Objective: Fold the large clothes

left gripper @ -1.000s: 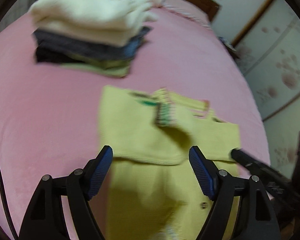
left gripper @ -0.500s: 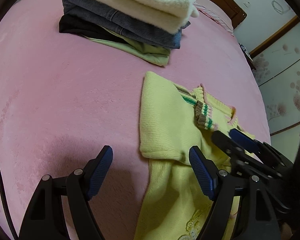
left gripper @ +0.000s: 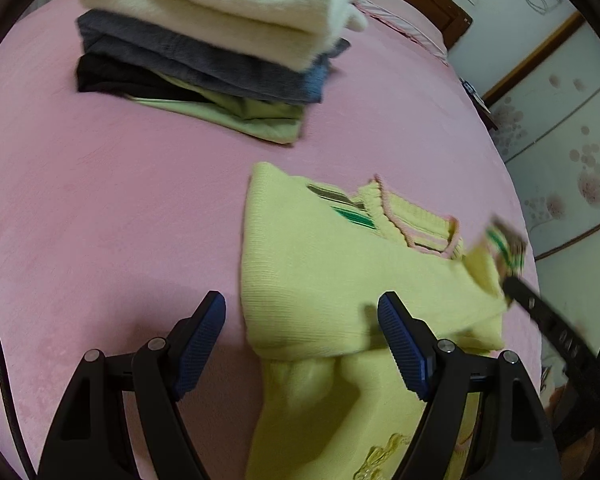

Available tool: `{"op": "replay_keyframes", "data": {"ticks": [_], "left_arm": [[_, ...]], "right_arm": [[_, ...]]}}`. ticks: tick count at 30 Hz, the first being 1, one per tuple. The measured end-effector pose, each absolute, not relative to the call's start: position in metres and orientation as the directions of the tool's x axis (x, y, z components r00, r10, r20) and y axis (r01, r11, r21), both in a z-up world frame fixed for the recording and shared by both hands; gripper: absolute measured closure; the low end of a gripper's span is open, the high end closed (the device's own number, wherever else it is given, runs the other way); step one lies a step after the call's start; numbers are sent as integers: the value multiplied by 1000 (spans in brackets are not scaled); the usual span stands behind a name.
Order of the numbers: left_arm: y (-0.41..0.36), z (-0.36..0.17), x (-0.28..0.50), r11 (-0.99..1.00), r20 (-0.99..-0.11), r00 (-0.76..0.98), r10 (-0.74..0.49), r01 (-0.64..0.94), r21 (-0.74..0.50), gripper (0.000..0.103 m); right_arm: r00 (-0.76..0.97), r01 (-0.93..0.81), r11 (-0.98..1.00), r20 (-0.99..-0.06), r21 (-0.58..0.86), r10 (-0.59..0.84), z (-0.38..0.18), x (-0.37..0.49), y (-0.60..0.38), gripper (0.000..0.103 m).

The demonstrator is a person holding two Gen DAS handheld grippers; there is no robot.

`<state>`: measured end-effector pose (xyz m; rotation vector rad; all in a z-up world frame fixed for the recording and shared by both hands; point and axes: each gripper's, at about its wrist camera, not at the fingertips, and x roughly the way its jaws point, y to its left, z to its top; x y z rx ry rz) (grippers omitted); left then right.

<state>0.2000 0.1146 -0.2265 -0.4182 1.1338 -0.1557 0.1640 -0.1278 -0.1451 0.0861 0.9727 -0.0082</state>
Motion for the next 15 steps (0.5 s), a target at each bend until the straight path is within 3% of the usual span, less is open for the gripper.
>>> {"op": "replay_keyframes", "data": {"ticks": [5,9,13,15], "left_arm": [[95,-236,205,923,-860,387,-333,-52,-381,26],[87,-236,206,937,-868,382,-317,-18,-350,26],[90,-233,213,945,-869,397,-295,-12,-326,26],[94,-232,219,948,-869,406,-284,-16,-317,26]], "right_arm": [[420,164,982,-907,97,20,-189,133,-173,91],[419,179,970,-905,163,75,-187,116,-190,89],[487,206,956,-869,209,85,-170,119,-208,65],[501,209,953,-861,219,88,-167,130,-215,64]]}}
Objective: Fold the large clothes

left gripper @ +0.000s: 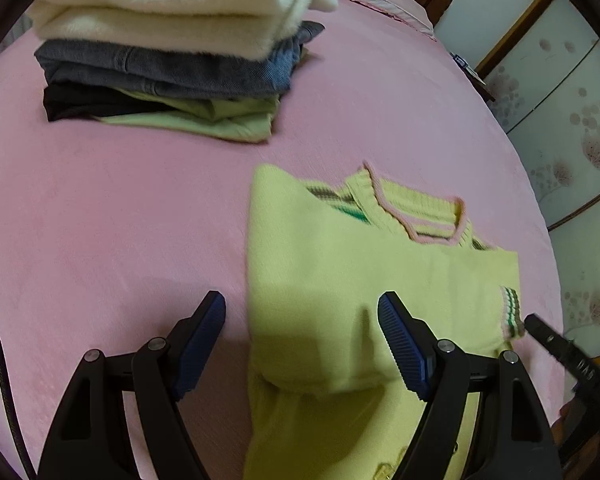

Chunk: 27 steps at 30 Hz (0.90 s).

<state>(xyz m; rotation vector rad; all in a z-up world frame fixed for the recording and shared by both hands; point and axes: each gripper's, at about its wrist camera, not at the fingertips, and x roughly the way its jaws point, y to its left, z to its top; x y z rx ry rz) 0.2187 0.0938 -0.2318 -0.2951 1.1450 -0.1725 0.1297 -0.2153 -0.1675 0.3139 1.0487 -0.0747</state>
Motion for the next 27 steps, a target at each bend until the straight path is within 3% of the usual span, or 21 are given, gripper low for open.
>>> {"op": "replay_keyframes", "data": {"ticks": [4,9,10,11,12,15,20,25,27], "left_arm": [[99,-237,232,948,-871,400,-286,-14,-318,26],[101,-246,248,945,-873,390,-293,-19,-326,26],[100,-247,251,943,-871,389,-300,-16,-332,26],[99,-248,253,941,-867,391,-308,-10,-339,37],[97,-248,255,937,-862,393,-321,-1,-349,54],[92,-247,257,948,-870,400,-289,-8,-319,85],[90,-240,251,958,-848,472,-243,-23,-287,87],[88,-255,250,966,-865,460,-202,-52,-254,85],[88,-254,251,971,-872,456,-179,-59,-230,71]], "right_arm": [[484,202,941,-863,272,145,-174,156,-227,64],[432,165,958,-890,234,143,-193,173,-225,64],[424,155,959,-893,237,152,-196,173,-224,69],[422,142,962,-894,232,153,-199,174,-221,82],[420,126,966,-895,224,153,-200,175,-219,88],[459,96,971,-875,220,153,-193,172,-217,94],[546,93,982,-833,166,89,-181,175,-217,94],[478,114,983,-876,143,72,-212,184,-221,93],[486,117,983,-871,142,68,-208,182,-220,90]]}}
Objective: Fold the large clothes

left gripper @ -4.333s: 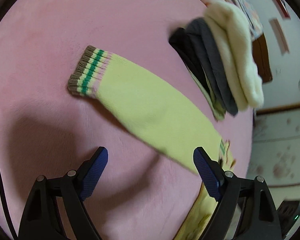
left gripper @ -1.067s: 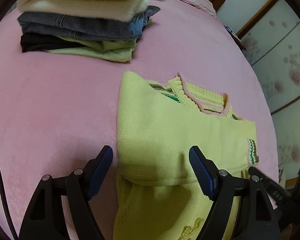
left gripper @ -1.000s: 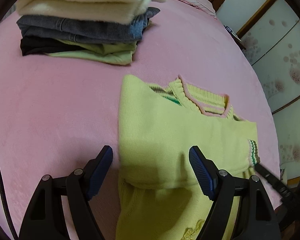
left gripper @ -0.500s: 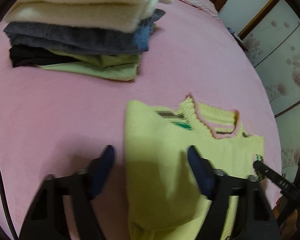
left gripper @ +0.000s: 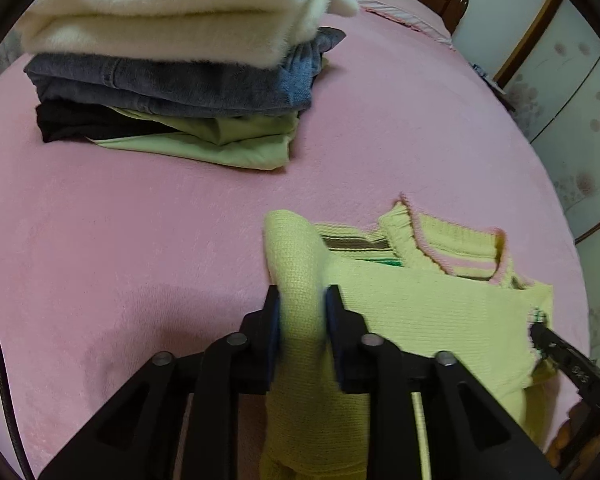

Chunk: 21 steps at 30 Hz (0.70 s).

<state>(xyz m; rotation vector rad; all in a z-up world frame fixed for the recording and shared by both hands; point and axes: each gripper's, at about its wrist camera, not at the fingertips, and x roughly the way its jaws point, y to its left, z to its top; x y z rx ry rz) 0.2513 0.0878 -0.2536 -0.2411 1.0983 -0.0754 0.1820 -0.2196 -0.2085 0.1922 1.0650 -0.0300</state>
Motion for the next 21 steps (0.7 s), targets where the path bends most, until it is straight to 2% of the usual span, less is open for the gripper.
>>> {"op": "replay_keyframes", "data": {"ticks": [1,2,3,5,8,12,21], "left_arm": [[88,-252,251,975,-876,454,-163,-65,-215,66],[89,-249,251,976,-880,450,-152,-69,-204,53],[91,-244,250,977,-881,449,-147,-74,-200,45],[94,-231,246,978,-874,466,-135,-81,-194,42],[95,-205,235,979,-865,485,-129,-76,-188,37],[94,-168,215,980,-844,522,-124,-68,-186,23],[64,-102,174,979,-840,521,-150,-40,-199,19]], "right_arm": [[481,124,984,-875,131,56,-204,181,-219,87],[478,131,984,-877,119,42,-201,180,-219,83],[480,136,984,-877,113,35,-198,178,-219,81],[497,142,983,-867,118,33,-186,172,-220,76],[522,140,981,-852,133,41,-167,157,-218,76],[557,128,979,-828,159,62,-138,141,-214,76],[609,57,975,-781,214,136,-77,106,-201,76]]}}
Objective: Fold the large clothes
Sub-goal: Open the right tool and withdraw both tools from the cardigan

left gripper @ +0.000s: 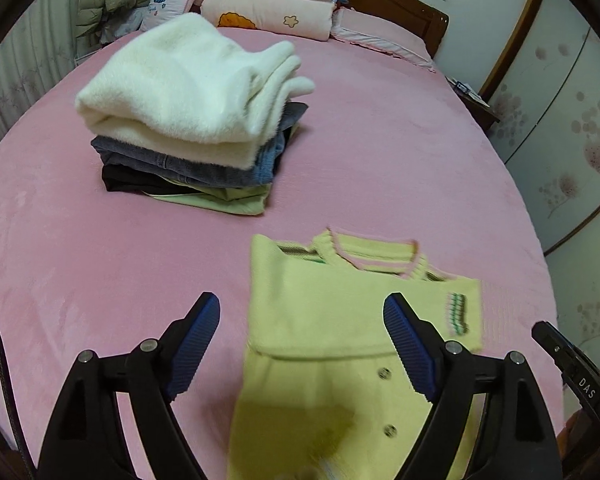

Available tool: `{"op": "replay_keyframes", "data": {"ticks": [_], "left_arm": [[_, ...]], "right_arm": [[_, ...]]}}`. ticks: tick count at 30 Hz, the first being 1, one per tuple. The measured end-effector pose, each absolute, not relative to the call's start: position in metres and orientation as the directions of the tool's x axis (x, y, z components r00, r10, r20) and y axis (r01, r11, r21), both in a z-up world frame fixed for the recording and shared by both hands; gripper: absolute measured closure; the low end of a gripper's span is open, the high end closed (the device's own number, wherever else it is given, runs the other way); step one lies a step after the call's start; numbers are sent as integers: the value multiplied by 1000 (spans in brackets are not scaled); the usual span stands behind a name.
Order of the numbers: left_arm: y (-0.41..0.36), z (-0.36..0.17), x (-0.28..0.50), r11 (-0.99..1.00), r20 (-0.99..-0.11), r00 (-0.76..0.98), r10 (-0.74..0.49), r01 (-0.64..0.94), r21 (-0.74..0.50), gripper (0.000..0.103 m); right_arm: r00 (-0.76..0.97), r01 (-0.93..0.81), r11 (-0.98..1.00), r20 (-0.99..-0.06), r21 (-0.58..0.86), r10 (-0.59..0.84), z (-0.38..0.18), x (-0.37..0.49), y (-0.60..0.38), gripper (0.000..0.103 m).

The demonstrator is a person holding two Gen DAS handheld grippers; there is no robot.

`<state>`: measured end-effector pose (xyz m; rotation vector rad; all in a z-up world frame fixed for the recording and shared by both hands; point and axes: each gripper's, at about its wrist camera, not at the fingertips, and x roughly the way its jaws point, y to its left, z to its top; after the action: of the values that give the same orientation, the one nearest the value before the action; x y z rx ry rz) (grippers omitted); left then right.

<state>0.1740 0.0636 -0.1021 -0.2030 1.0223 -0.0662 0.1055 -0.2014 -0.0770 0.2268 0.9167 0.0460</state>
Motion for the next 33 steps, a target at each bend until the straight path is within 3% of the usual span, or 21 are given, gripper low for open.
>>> {"op": "replay_keyframes", "data": {"ticks": [15,28,30,33], "left_arm": [[29,-40,114,991,-841,533,-92,-32,-129,16],[15,-30,71,984,-823,554,-128,-32,-175,16],[21,-35,62,979,-816,559,-145,-40,-202,16],[30,-44,49,974,-812,560,-162,-41,-223,16]], "right_arm": [[631,-47,966,-742,255,226,-15,61,-201,75],[613,-145,966,-747,213,257,-4,28,-214,75],[608,-154,968,-753,199,251,-8,23,-216,73],[594,-155,969,-766,193,247,-19,12,-219,56]]}}
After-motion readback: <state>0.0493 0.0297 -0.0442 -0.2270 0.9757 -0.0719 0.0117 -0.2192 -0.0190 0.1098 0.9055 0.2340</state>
